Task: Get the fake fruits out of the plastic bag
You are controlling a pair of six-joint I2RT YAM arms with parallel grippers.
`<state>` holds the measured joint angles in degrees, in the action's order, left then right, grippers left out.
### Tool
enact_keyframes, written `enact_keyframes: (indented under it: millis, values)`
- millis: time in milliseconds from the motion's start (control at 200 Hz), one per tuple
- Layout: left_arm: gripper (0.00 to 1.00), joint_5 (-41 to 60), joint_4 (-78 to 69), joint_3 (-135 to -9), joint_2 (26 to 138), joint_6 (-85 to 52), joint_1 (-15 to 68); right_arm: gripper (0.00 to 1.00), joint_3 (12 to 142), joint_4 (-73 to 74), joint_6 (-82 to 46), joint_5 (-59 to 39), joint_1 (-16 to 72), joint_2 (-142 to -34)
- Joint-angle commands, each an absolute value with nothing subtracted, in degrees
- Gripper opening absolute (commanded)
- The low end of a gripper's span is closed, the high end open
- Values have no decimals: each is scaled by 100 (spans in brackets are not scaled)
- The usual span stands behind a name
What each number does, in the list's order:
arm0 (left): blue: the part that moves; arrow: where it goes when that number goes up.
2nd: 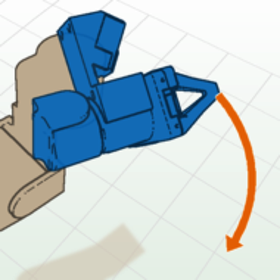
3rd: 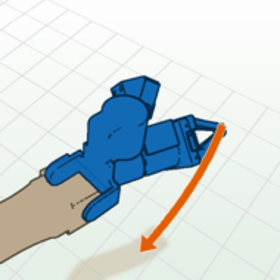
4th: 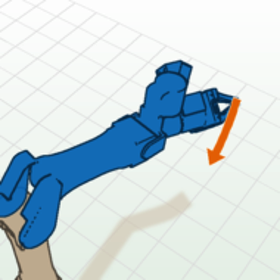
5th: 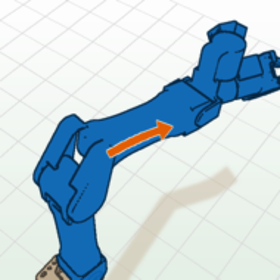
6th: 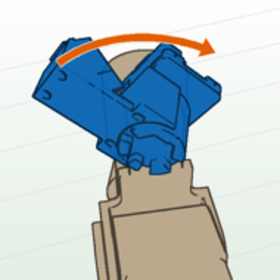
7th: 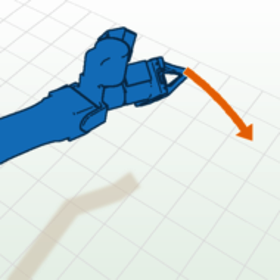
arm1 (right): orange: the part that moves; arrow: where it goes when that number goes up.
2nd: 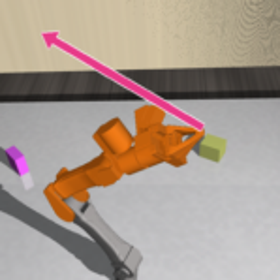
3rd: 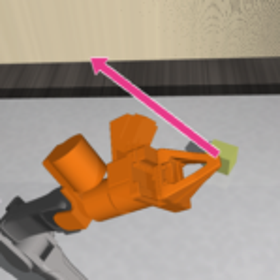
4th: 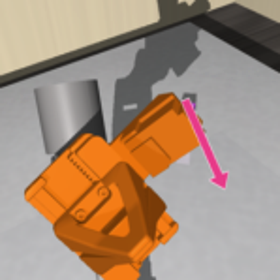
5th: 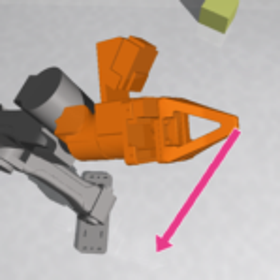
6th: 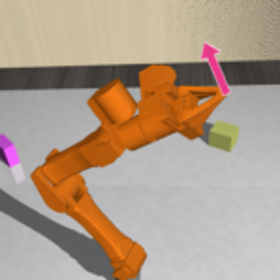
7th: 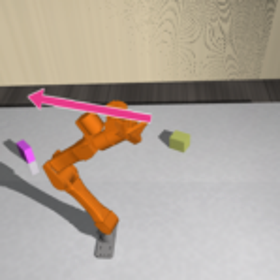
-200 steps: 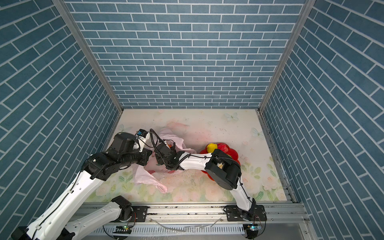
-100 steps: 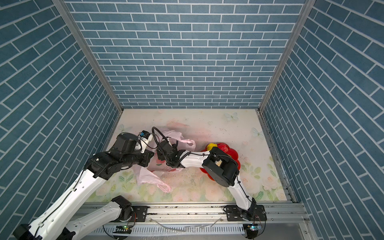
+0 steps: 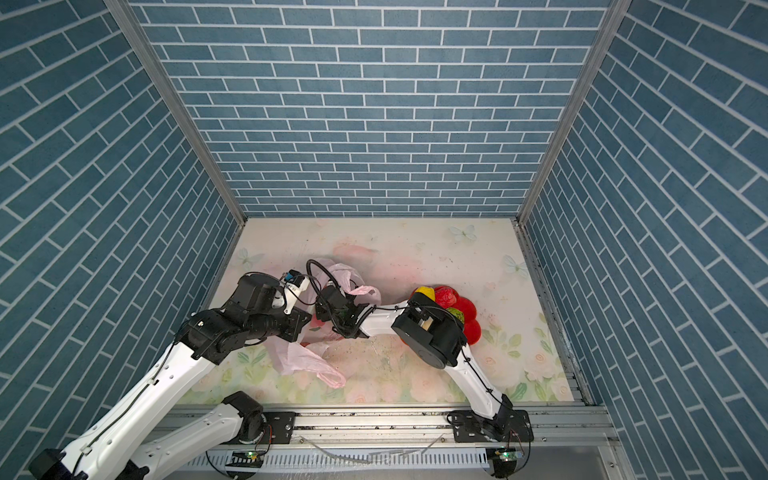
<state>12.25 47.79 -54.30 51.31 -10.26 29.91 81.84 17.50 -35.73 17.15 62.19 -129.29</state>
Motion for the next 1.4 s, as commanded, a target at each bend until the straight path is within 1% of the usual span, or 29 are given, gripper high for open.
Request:
enact_keyframes:
  millis: [0,175,365,630,810,895,1100,1160,1275,1395]
  values:
    - [9,1456,4624,-5310,5051,-984,2972,77,8535,1881,-3845,1795,6162,-13120]
    - [9,1608,4530,-5218,5031,-972,2982,77,8638,2035,-3913,1727,6144,-13258]
    - [9,1719,4440,-5160,5027,-979,2984,77,8710,2021,-4006,1874,6118,-13342]
    - [9,1802,4661,-5257,4940,-1061,2988,70,8883,1797,-4231,2083,6045,-13500]
    - [8,1815,4650,-5205,4856,-1157,3006,60,9045,1607,-4363,2017,5995,-13648]
    - [9,1815,4649,-5203,4884,-1160,3006,54,9061,1571,-4436,1952,5959,-13678]
    - [9,1678,4691,-5205,4895,-1208,3006,28,8943,1710,-4439,1851,5907,-13620]
    - [9,1629,4702,-5204,4895,-1229,3007,22,8924,1740,-4408,1790,5898,-13581]
    - [9,1568,4686,-5190,4877,-1243,3013,15,8811,1775,-4280,1708,5897,-13433]
    - [9,1524,4592,-5144,4890,-1231,3006,11,8582,1828,-4154,1645,5895,-13178]
